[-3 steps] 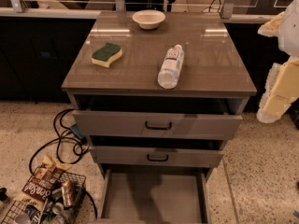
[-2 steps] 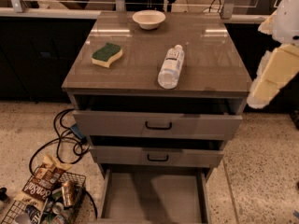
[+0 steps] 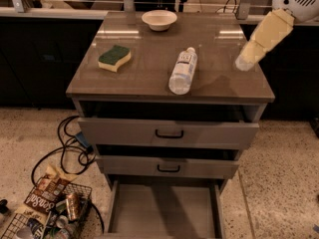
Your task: Place blue plastic bottle into bottom drawer
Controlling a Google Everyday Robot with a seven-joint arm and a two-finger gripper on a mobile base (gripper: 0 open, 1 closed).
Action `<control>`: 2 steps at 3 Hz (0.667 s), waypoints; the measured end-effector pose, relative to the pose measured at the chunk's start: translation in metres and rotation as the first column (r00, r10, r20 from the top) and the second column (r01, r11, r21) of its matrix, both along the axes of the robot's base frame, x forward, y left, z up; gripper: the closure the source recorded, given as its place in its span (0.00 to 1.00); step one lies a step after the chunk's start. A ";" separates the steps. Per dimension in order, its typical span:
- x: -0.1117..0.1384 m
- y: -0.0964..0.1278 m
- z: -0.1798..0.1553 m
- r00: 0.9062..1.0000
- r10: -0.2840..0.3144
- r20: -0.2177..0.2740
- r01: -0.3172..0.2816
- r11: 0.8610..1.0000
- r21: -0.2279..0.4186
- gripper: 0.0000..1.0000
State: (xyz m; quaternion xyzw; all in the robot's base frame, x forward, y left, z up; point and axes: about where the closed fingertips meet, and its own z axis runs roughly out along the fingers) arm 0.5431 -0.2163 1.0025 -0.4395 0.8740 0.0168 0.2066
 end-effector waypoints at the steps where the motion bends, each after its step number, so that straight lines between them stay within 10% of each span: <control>1: 0.050 0.013 0.008 0.989 -0.145 -0.002 0.145 0.989 0.033 0.00; 2: 0.087 0.031 0.002 0.960 -0.278 -0.029 0.279 0.954 0.105 0.00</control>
Offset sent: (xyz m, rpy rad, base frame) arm 0.1469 0.0618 -0.0054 0.2733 0.0294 -0.5094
